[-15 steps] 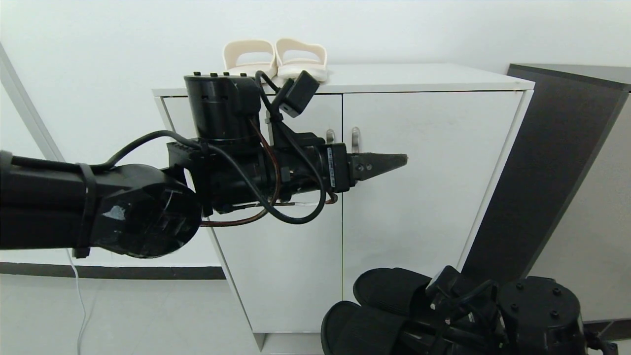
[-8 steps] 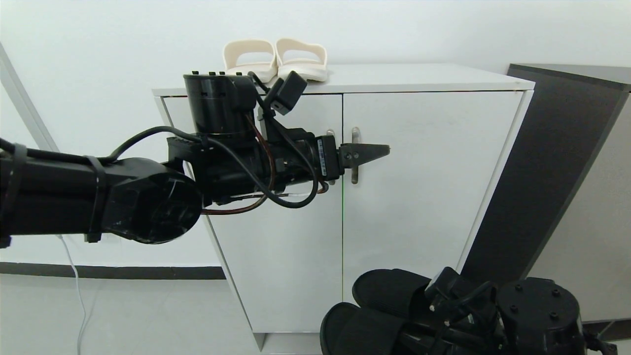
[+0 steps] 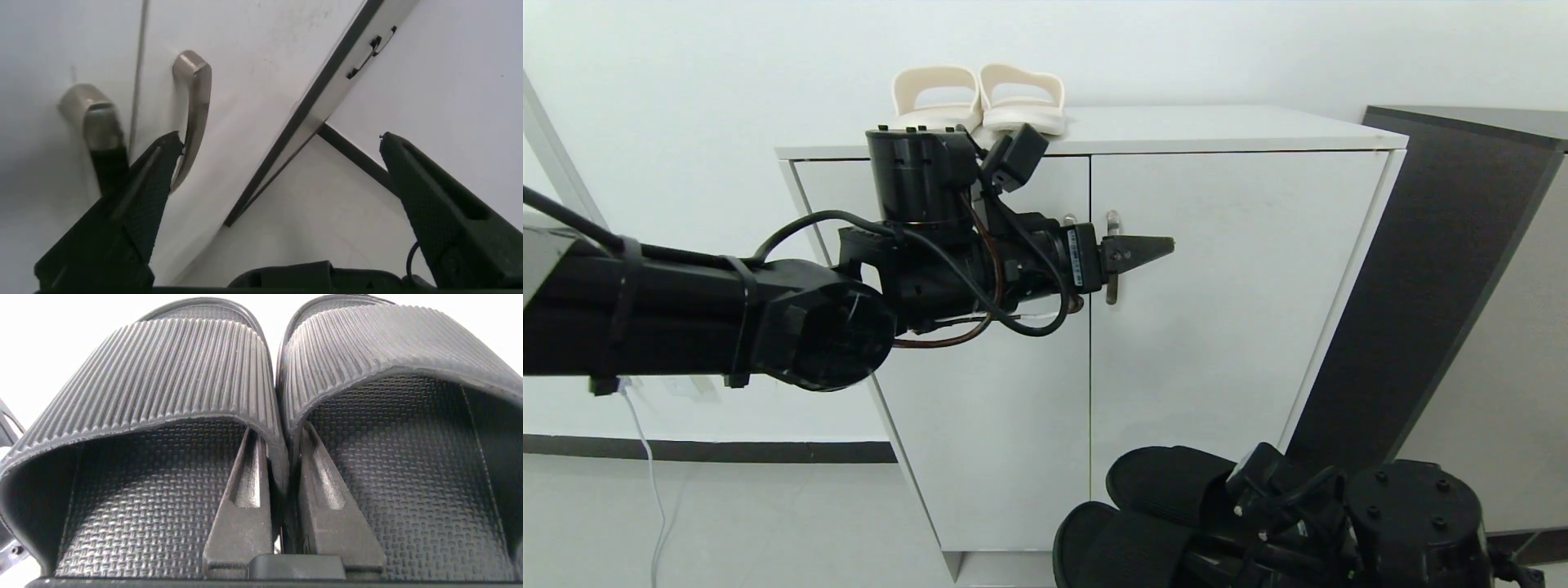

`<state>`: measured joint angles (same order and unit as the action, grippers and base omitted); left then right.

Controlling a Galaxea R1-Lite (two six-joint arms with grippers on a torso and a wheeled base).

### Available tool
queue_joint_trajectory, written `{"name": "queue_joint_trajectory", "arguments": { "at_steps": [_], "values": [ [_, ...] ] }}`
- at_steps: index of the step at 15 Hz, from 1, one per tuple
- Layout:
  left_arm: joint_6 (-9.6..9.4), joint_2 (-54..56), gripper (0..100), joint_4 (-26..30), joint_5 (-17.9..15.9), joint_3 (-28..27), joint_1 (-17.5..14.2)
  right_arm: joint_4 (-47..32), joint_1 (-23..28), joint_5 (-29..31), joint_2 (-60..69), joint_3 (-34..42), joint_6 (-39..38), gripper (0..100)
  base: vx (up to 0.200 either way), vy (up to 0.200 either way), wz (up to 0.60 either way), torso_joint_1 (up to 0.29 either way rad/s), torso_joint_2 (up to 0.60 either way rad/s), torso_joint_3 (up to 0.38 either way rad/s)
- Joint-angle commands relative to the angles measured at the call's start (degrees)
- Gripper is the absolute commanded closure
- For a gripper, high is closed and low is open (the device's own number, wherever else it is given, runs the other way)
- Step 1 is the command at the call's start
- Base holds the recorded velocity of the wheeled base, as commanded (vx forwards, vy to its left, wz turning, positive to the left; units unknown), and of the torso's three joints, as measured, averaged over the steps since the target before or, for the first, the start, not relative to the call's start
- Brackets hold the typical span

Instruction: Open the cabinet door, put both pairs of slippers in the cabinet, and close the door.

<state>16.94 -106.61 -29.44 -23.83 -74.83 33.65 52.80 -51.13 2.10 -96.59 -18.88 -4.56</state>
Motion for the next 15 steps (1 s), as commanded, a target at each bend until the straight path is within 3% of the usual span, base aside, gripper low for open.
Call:
{"name": "queue_joint_trajectory", "arguments": {
  "at_steps": [1,5,6,12,15],
  "values": [
    [0.11,-1.76,0,0.08,0.10,-1.11,0.19,0.02,-0.03,0.01,-0.18,0.07,-0.01,100,0.000,0.000,0.00,0.000,0.00,0.000],
    [0.19,-2.55,0,0.00,-0.25,-2.25,0.46,0.02,-0.03,-0.08,-0.45,0.34,-0.01,100,0.000,0.000,0.00,0.000,0.00,0.000],
    [0.19,-2.38,100,0.00,-0.25,-2.08,0.46,0.02,-0.03,0.01,-0.45,0.43,-0.01,100,0.000,0.000,0.00,0.000,0.00,0.000],
    [0.11,1.40,100,-0.27,-0.25,2.76,1.16,0.11,-0.90,-2.18,0.17,2.18,0.08,100,0.000,0.000,0.00,0.000,0.00,0.000],
    [-1.04,5.71,100,-0.62,-0.25,9.00,2.74,3.80,-1.43,-6.23,0.79,5.79,2.63,100,0.000,0.000,0.00,0.000,0.00,0.000]
  ]
}}
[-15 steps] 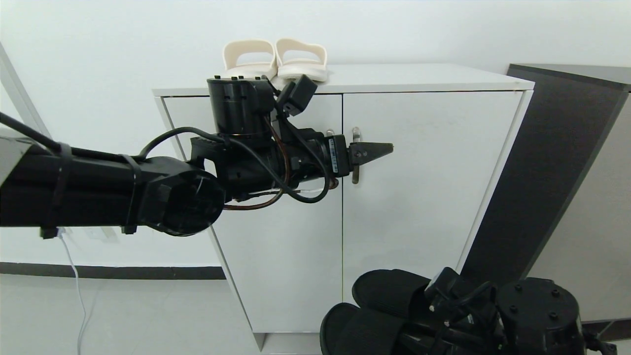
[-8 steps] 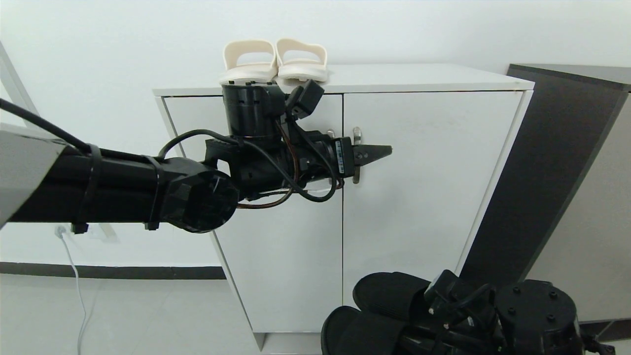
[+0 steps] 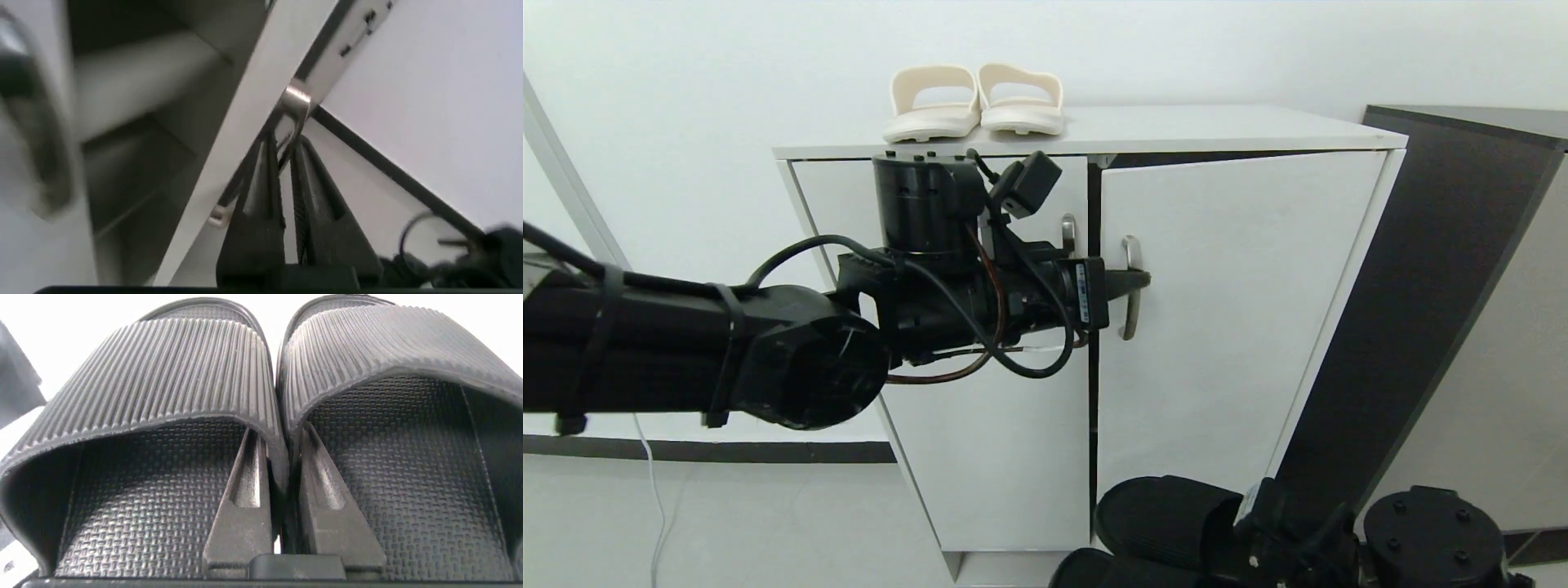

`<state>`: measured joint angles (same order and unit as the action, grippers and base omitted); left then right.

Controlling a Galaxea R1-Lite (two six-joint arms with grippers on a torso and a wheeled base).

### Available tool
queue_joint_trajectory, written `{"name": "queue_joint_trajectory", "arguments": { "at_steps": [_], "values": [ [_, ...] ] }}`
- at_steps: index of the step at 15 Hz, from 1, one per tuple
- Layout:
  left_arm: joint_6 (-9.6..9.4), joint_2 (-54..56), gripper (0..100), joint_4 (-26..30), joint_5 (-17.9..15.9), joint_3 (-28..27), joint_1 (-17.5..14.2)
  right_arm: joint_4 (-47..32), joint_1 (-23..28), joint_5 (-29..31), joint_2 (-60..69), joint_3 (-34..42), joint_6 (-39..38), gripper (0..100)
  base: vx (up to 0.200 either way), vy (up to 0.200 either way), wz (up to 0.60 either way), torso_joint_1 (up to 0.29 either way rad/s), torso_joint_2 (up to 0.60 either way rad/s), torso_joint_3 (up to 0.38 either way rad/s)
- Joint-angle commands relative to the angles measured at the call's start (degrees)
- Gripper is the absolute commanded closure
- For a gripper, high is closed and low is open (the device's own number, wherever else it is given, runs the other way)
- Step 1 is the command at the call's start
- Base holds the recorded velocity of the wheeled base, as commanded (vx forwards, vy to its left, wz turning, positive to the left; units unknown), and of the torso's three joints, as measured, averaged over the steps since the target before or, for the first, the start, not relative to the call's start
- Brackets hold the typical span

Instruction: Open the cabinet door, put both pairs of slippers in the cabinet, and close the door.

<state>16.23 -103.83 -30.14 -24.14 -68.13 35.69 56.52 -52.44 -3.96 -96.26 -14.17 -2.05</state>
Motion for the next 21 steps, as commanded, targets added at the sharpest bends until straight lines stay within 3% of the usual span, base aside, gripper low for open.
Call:
{"name": "queue_joint_trajectory", "arguments": {
  "at_steps": [1,6,10,15,18,21],
  "values": [
    [-1.46,4.07,100,0.08,0.06,4.06,1.04,1.40,-0.20,-1.14,0.28,2.30,1.34,100,0.000,0.000,0.00,0.000,0.00,0.000],
    [-1.64,10.75,100,-0.10,0.06,11.44,1.75,2.46,-0.29,-2.81,0.10,3.79,2.75,100,0.000,0.000,0.00,0.000,0.00,0.000],
    [-1.28,10.40,100,-1.94,-0.03,12.76,-1.42,2.46,-0.47,-2.81,0.02,3.79,2.84,100,0.000,0.000,0.00,0.000,0.00,0.000],
    [0.56,0.91,100,-9.77,-0.12,6.79,-2.47,2.46,-0.73,-2.72,-0.07,3.79,2.84,100,0.000,0.000,0.00,0.000,0.00,0.000],
    [2.23,-3.93,100,-9.94,0.32,1.69,-2.38,2.46,-0.99,-2.72,-0.07,3.79,2.75,100,0.000,0.000,0.00,0.000,0.00,0.000],
    [2.50,-6.83,100,-9.94,0.41,-0.60,-2.38,2.46,-1.61,-2.72,-0.16,3.79,2.58,100,0.000,0.000,0.00,0.000,0.00,0.000]
  ]
}}
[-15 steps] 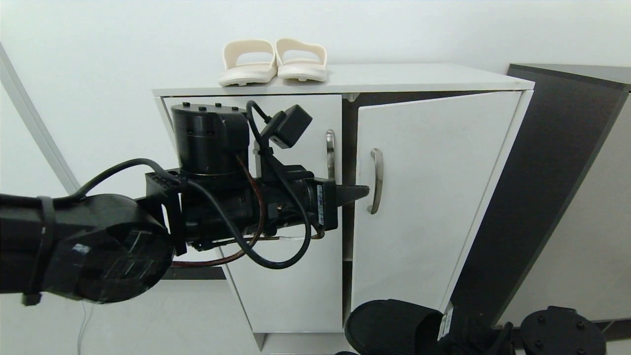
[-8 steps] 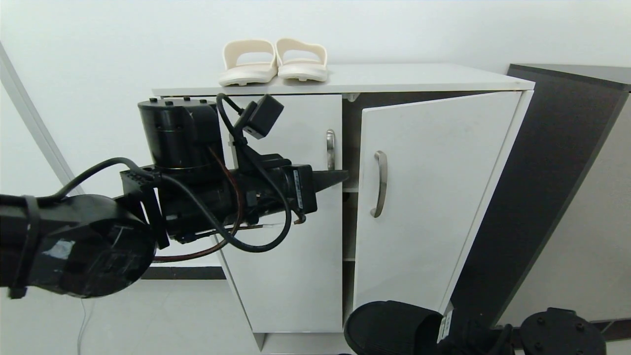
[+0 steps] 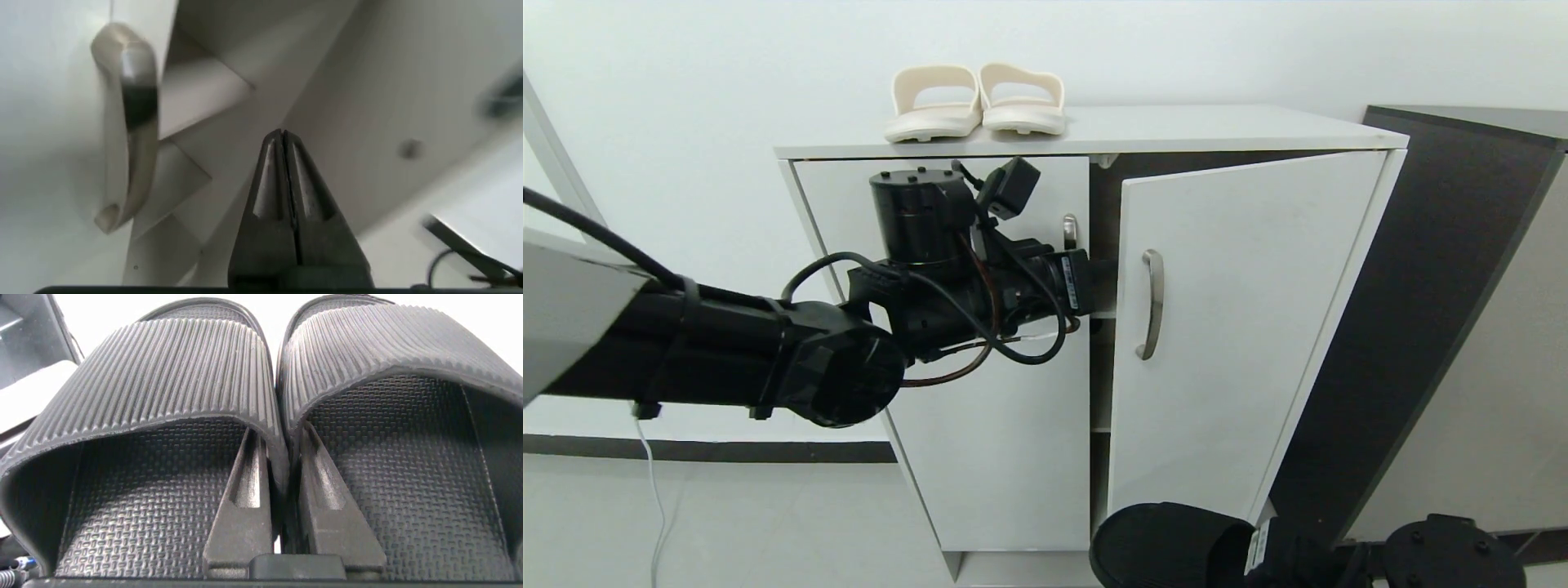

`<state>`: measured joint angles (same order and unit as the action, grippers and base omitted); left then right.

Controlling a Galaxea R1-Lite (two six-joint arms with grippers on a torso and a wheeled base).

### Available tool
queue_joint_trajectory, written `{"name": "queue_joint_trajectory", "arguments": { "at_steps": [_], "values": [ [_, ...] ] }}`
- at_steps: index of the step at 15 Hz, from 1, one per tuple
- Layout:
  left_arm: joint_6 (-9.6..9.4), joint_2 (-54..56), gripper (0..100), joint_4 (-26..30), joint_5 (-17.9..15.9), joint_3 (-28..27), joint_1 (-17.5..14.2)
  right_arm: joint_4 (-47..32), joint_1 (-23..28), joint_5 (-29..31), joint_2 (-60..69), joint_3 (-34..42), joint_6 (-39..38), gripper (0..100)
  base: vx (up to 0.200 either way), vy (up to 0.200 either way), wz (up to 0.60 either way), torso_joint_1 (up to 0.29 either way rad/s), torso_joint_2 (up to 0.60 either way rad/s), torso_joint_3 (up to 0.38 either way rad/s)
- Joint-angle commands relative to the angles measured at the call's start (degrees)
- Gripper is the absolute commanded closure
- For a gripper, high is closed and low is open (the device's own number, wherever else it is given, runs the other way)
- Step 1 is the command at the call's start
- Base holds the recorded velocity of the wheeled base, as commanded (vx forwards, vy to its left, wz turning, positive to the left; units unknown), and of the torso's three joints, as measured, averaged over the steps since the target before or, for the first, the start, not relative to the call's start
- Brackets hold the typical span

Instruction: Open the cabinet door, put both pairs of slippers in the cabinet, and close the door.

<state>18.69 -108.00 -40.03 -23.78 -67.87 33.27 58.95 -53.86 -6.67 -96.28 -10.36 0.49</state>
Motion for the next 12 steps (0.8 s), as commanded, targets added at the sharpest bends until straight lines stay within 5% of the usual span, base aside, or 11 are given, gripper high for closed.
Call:
{"name": "queue_joint_trajectory", "arguments": {
  "at_steps": [1,7,9,12],
  "values": [
    [0.12,-2.66,100,-0.04,0.05,-0.87,0.04,0.02,-0.19,-0.01,-0.31,-0.01,-0.05,100,0.000,0.000,0.00,0.000,0.00,0.000],
    [1.53,-1.78,100,-2.15,0.67,1.60,0.22,0.02,-1.34,0.08,-1.45,-0.01,-0.22,100,-0.167,0.000,0.00,0.003,0.00,0.002],
    [1.53,1.21,100,-4.79,1.02,5.55,3.82,0.02,-2.30,0.08,-1.45,0.08,-0.22,100,-0.200,0.000,0.00,0.000,0.00,0.007],
    [1.26,2.53,100,-6.72,0.67,6.52,13.58,0.02,-2.74,0.08,-1.45,0.61,-0.22,100,-0.200,0.000,0.00,0.001,0.00,0.001]
  ]
}}
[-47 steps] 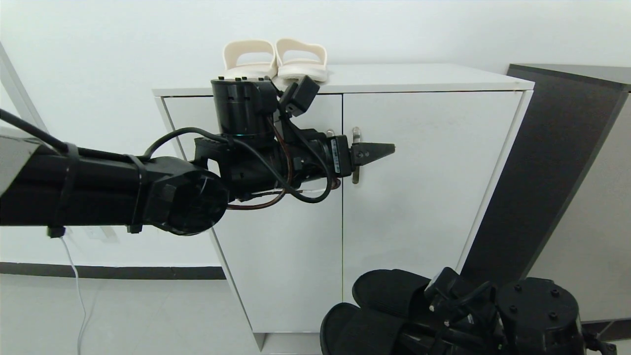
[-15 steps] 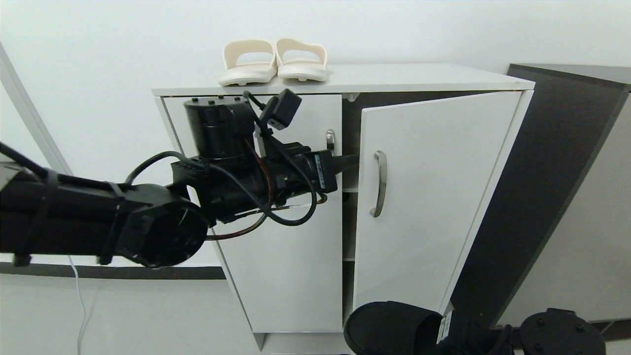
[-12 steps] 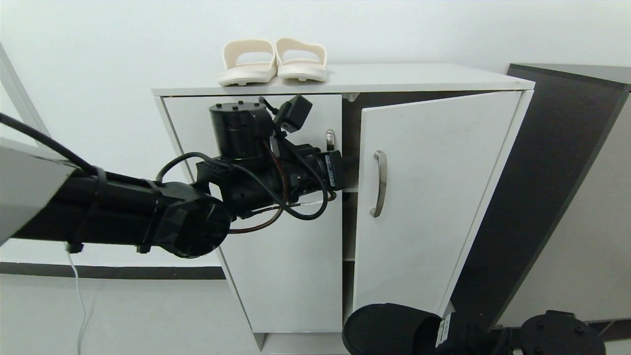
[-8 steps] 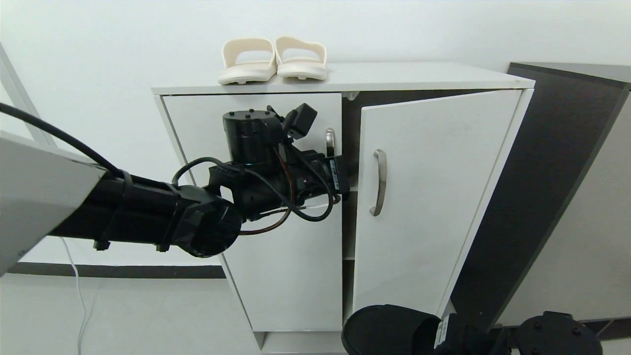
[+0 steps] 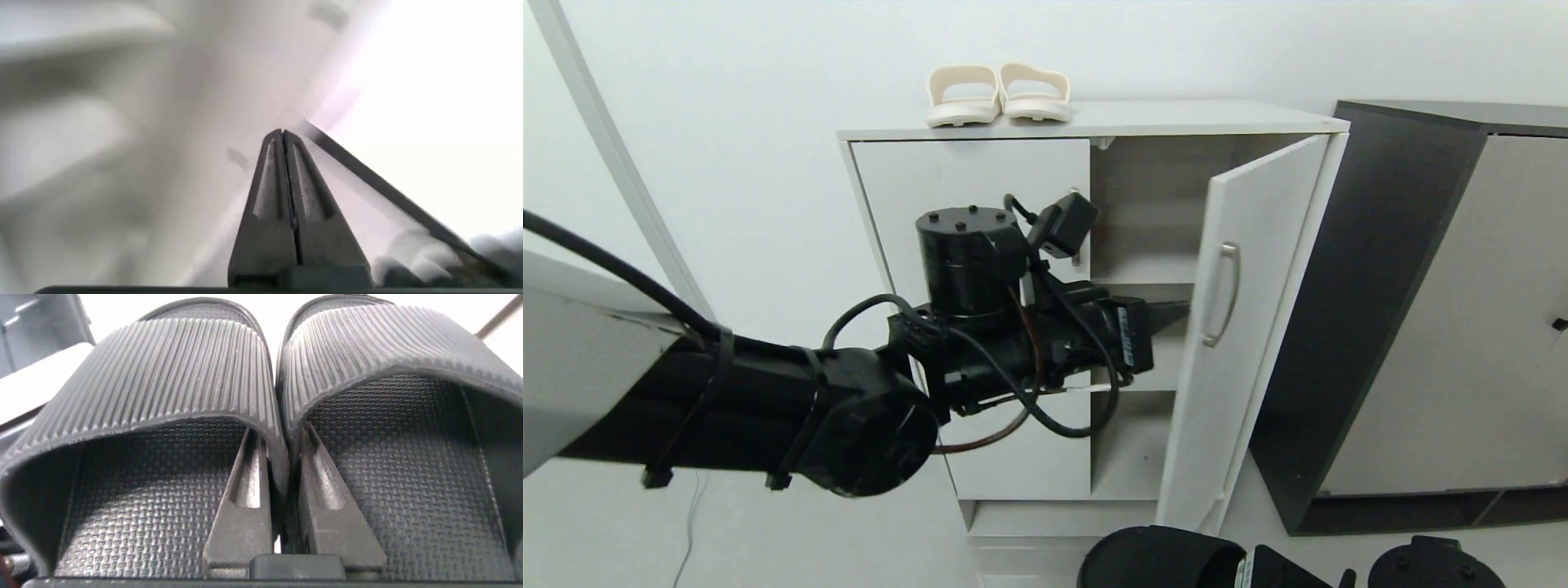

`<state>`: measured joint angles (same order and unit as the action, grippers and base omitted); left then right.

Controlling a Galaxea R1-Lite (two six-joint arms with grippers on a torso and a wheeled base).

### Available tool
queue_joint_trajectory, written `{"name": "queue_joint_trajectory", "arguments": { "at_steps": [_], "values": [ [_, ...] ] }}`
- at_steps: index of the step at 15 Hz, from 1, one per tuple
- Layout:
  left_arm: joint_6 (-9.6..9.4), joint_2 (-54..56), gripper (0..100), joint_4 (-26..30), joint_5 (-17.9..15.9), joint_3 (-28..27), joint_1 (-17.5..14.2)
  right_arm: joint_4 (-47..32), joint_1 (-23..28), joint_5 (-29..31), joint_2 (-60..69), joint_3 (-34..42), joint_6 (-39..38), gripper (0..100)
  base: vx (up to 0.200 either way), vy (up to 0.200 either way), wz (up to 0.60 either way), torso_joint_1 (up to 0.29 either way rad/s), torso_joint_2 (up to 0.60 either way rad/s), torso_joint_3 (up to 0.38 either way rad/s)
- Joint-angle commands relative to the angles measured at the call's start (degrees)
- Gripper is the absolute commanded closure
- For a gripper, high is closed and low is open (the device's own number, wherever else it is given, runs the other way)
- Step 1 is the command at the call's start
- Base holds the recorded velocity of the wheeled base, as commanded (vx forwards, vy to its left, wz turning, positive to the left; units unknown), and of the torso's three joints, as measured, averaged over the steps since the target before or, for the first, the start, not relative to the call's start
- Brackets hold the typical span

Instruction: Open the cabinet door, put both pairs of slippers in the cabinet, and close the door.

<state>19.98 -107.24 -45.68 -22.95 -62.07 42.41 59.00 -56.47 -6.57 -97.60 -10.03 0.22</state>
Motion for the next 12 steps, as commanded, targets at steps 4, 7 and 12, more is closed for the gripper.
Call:
{"name": "queue_joint_trajectory", "arguments": {
  "at_steps": [4,7,12],
  "values": [
    [0.06,2.04,100,-5.39,0.28,3.10,0.30,0.06,0.04,0.15,-0.14,0.19,-0.04,100,-0.100,0.000,0.00,0.000,0.00,0.000],
    [-0.12,9.77,100,-5.30,0.28,9.25,-5.94,0.06,6.19,1.30,-2.07,-3.77,-0.66,100,0.000,0.000,0.00,0.000,0.00,0.000],
    [-1.87,33.41,100,8.85,8.28,20.68,-11.65,0.06,11.29,18.52,-9.45,-16.95,-9.62,100,0.000,0.000,0.00,0.000,0.00,0.000]
  ]
}}
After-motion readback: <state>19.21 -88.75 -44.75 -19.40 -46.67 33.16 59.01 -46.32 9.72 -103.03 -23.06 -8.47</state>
